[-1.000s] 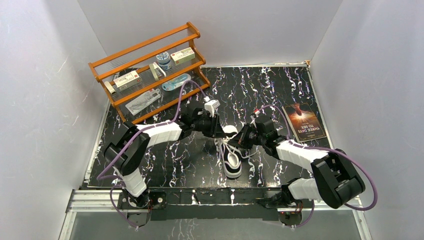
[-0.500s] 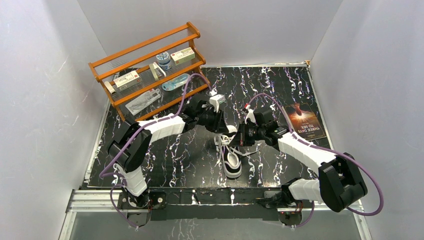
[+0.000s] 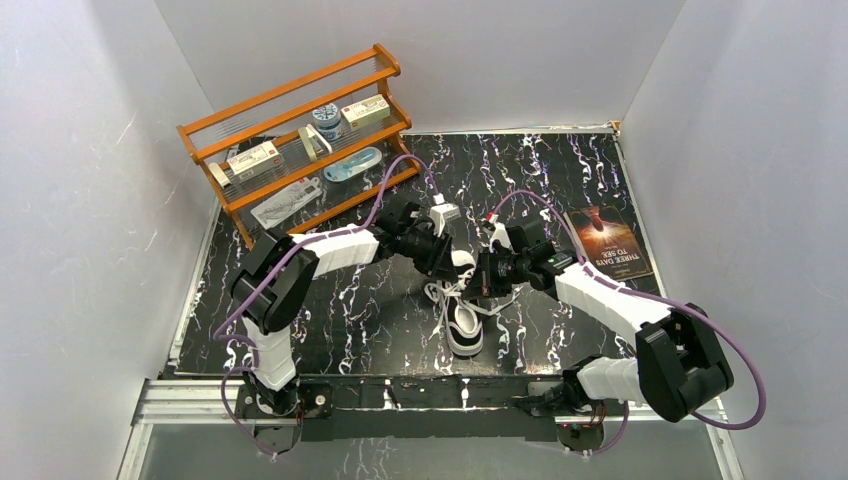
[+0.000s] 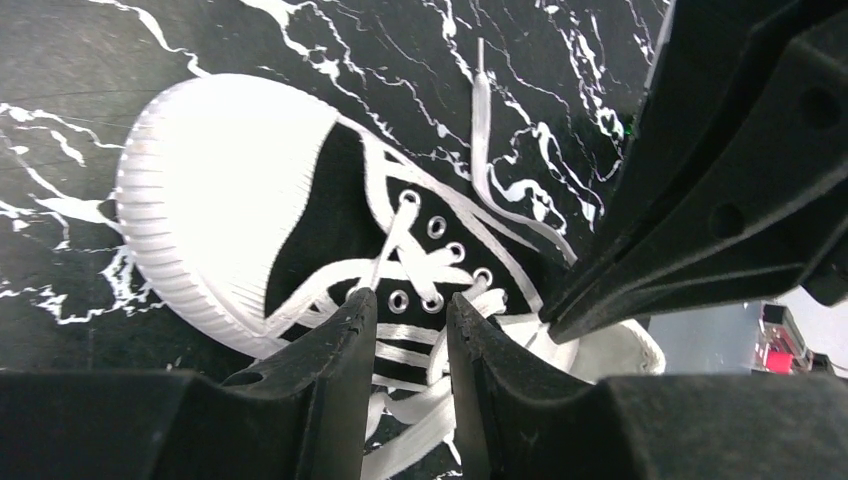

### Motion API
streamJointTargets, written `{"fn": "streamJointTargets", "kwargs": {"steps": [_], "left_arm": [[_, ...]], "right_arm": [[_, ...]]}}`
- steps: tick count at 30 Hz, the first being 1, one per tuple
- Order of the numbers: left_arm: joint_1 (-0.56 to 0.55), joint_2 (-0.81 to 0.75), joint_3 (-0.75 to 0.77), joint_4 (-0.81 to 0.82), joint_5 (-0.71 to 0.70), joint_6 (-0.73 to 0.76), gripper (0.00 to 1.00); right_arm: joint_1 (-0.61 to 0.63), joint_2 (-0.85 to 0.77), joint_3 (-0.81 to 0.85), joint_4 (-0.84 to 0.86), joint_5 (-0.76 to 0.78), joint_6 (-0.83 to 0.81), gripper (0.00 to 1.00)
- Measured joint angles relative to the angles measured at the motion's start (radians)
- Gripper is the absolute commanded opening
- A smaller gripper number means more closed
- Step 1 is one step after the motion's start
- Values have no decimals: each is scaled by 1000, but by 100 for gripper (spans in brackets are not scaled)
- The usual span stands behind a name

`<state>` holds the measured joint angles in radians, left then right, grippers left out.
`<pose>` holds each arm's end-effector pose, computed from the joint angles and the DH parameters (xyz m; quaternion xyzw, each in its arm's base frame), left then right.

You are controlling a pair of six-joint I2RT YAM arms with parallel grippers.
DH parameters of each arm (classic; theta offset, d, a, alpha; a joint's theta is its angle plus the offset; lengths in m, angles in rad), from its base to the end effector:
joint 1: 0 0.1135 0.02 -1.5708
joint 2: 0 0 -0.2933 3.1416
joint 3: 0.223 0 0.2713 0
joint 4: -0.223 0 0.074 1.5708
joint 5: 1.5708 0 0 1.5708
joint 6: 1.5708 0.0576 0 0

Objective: Tie the shoes

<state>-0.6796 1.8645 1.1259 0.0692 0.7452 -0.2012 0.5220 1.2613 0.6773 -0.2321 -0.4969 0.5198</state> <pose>0.3116 -0.3020 0.1883 0.3527 0.7769 -0.4694 0.2273 0.2202 0.1584 0.2062 -0.0916 0.9010 0.3760 0.1960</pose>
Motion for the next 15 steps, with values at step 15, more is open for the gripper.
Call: {"fn": "streamJointTargets", "kwargs": {"steps": [15], "left_arm": [[9,-21,-114,144,113,-65,32]], "right_arm": [[0,0,0,0,0,3,0]]}}
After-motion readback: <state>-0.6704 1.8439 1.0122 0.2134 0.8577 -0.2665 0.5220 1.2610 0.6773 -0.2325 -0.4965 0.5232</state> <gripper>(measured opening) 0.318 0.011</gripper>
